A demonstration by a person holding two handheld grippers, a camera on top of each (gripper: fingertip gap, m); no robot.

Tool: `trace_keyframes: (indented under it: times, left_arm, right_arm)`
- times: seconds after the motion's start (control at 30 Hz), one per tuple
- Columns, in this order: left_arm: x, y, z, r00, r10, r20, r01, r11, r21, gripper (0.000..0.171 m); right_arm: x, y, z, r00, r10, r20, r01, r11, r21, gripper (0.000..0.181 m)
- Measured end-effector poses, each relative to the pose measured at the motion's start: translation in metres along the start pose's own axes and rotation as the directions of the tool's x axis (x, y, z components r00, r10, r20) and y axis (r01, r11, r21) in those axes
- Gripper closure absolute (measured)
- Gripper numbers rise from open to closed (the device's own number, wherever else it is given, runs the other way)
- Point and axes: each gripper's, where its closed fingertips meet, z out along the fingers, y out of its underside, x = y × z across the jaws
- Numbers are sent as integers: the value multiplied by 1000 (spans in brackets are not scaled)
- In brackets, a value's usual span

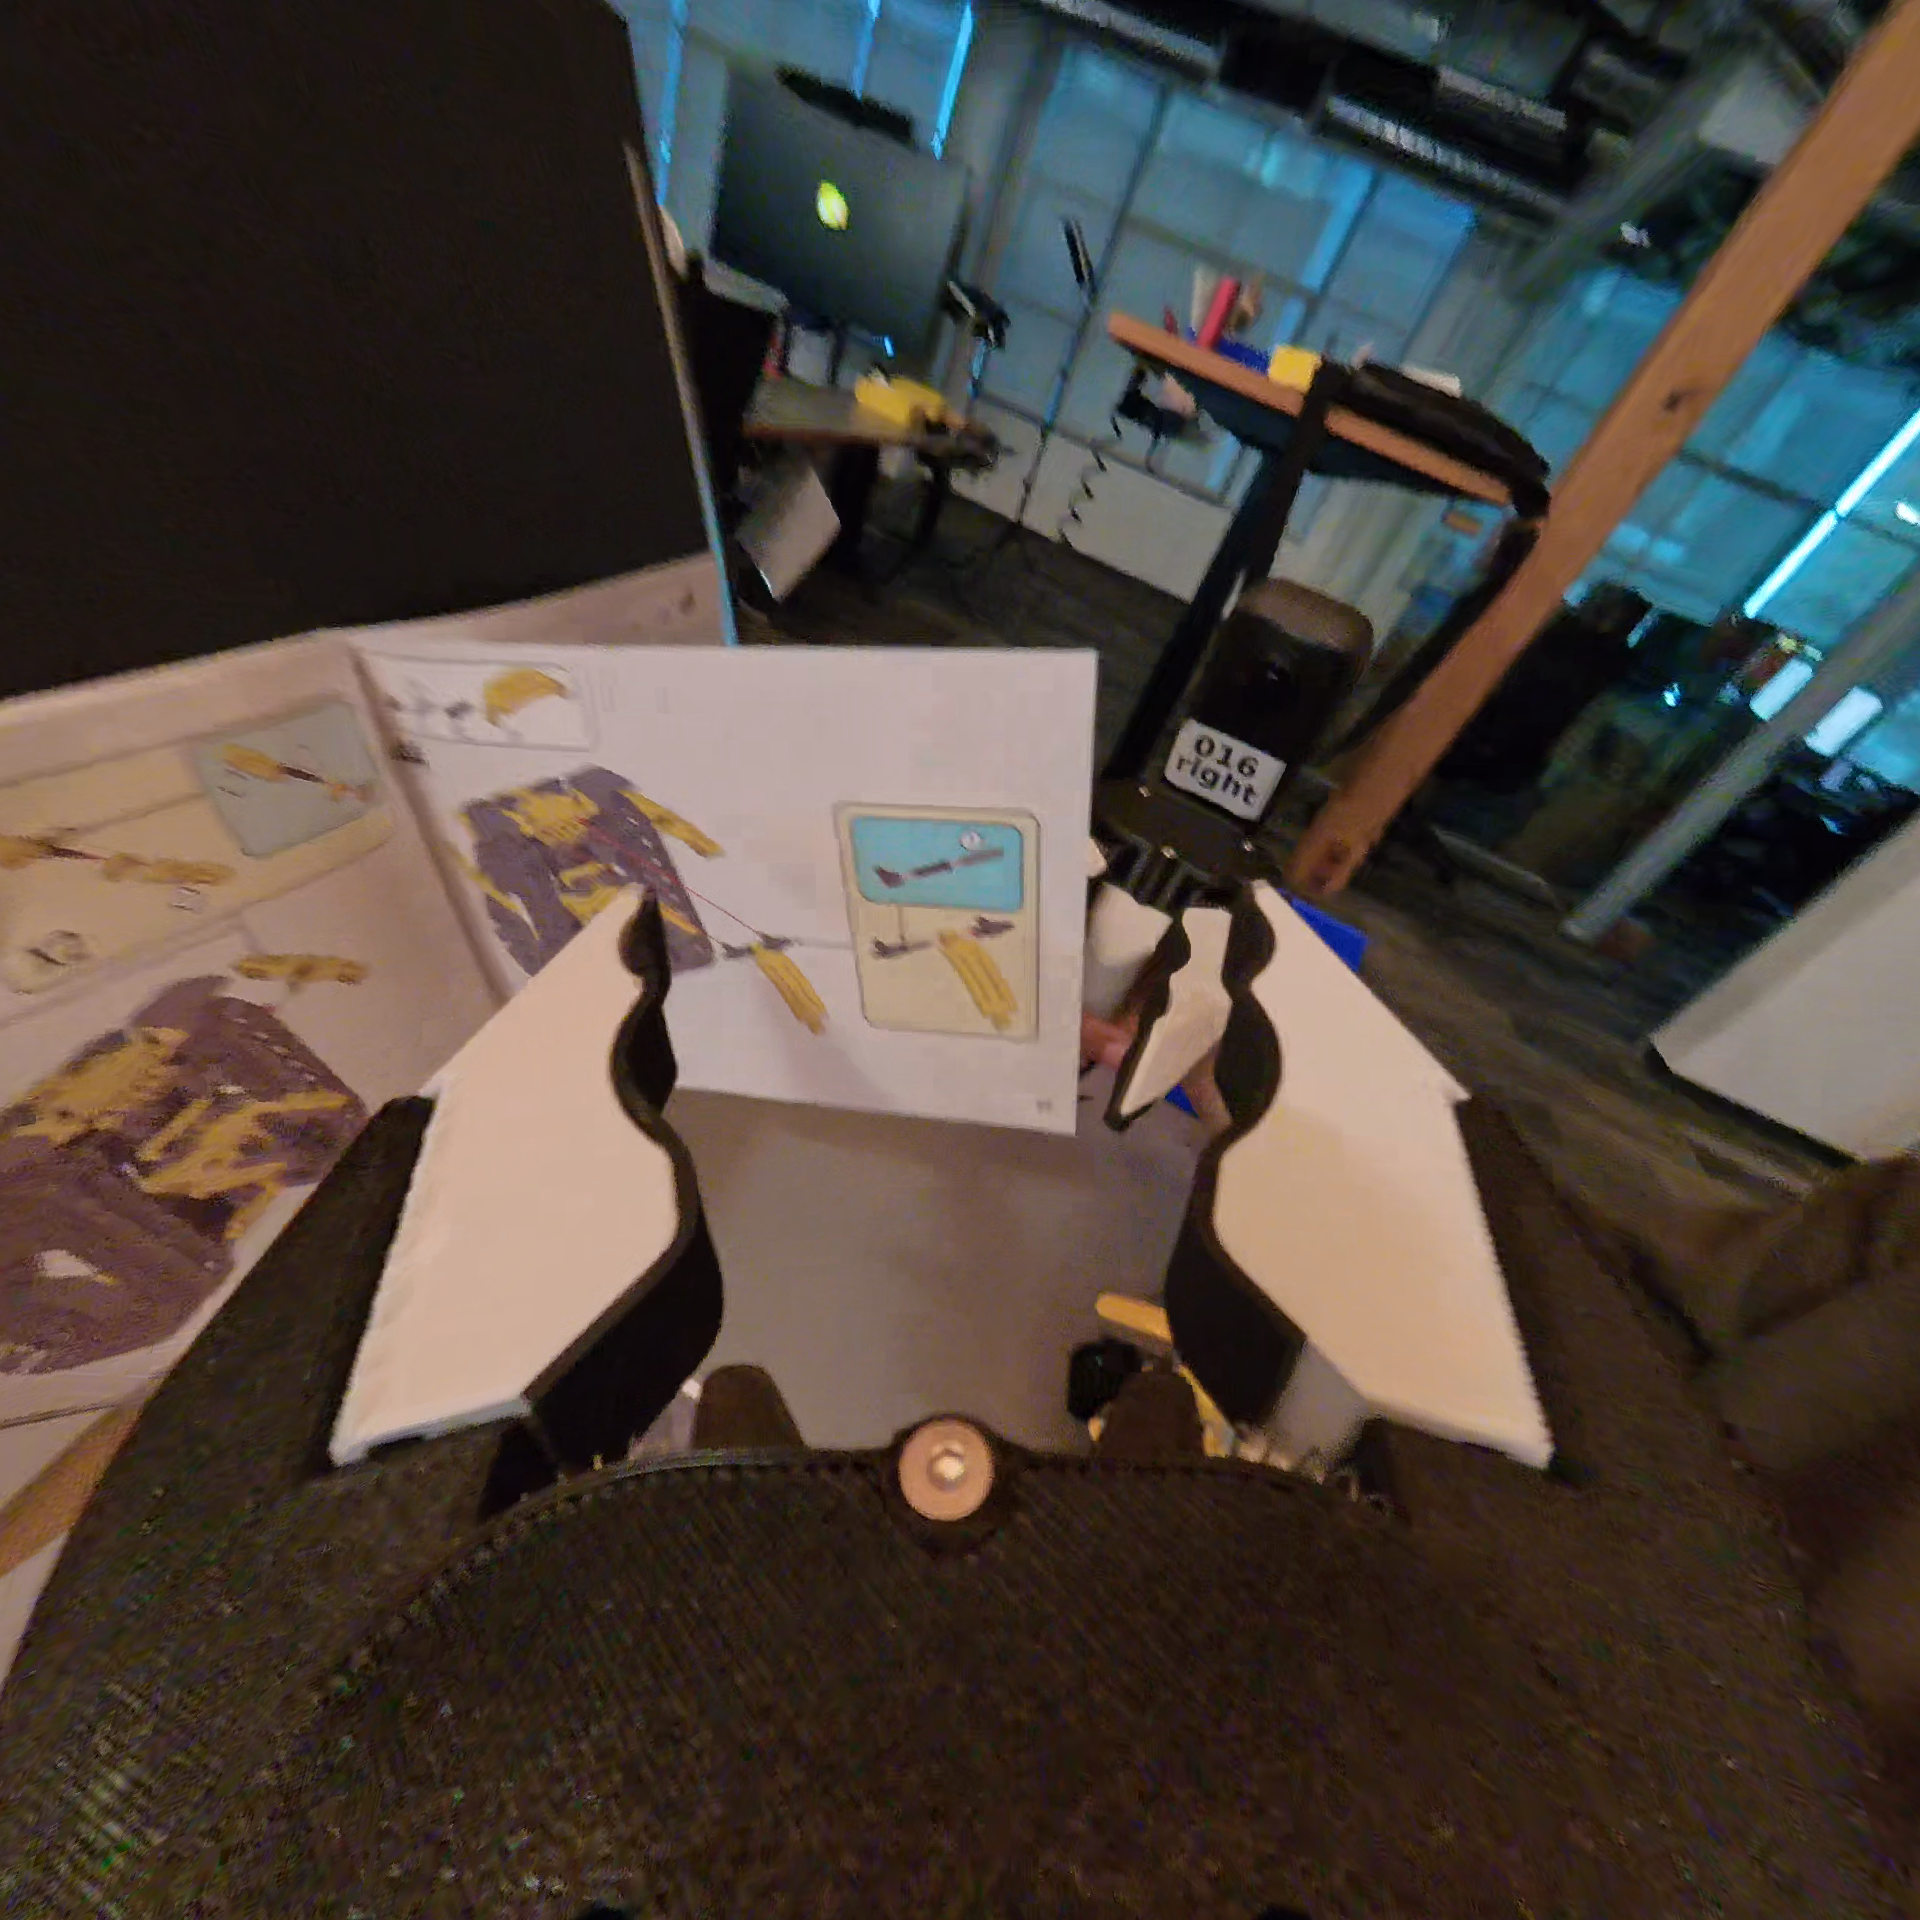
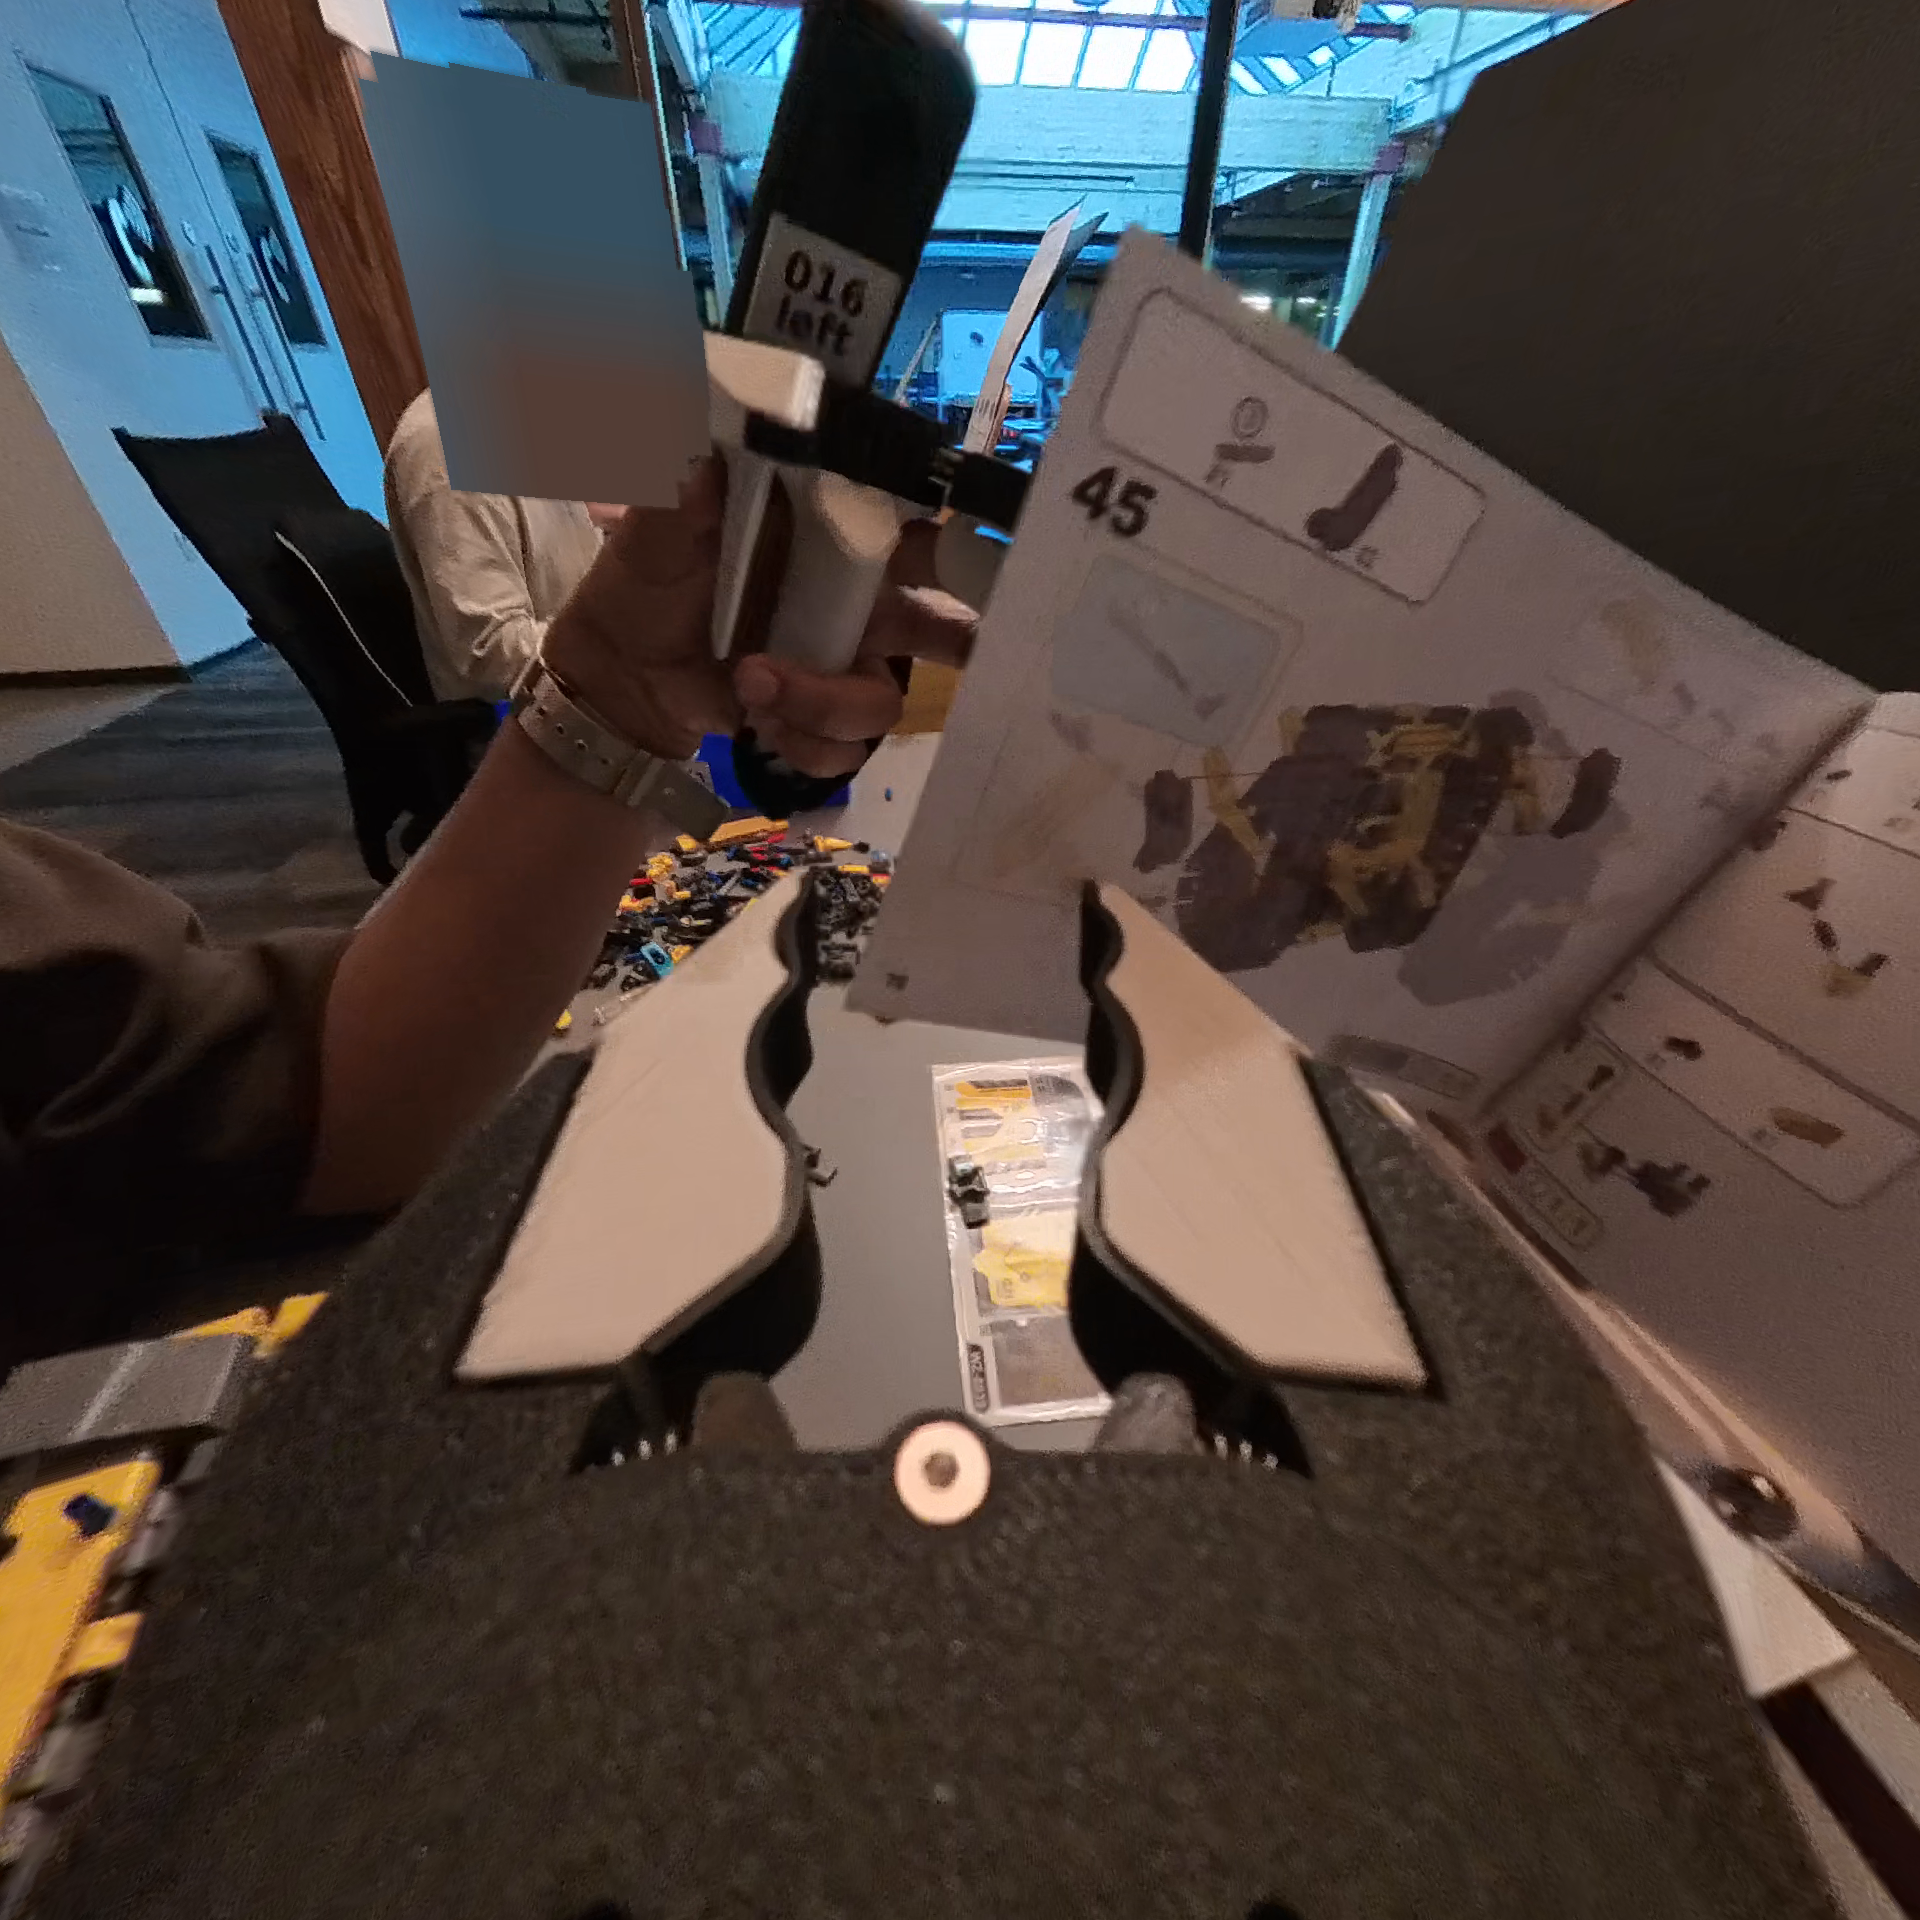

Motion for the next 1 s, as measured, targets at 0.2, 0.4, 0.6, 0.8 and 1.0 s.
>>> trace_keyframes:
  times: [0.2,0.4,0.6,0.8,1.0]
  left_arm:
    - [-10,15,14,987,88,132,-73,990,-119,64]
    - [-25,-7,-4,948,176,266,-168,984,-52,119]
    - [-55,-28,-58,931,114,347,-159,982,104,171]
    - [-79,-17,-69,926,95,364,-129,989,70,171]
    - [-71,-19,-67,940,179,290,-203,978,55,171]
  right_arm:
    - [-11,24,20,992,-127,-9,125,986,-114,108]
    - [-33,37,30,958,-280,58,286,938,-194,104]
    - [-28,9,13,918,-394,-57,373,901,-223,105]
    - [3,-29,-11,900,-317,-300,267,943,-198,126]
    - [66,-75,29,843,-400,-360,259,888,-379,133]
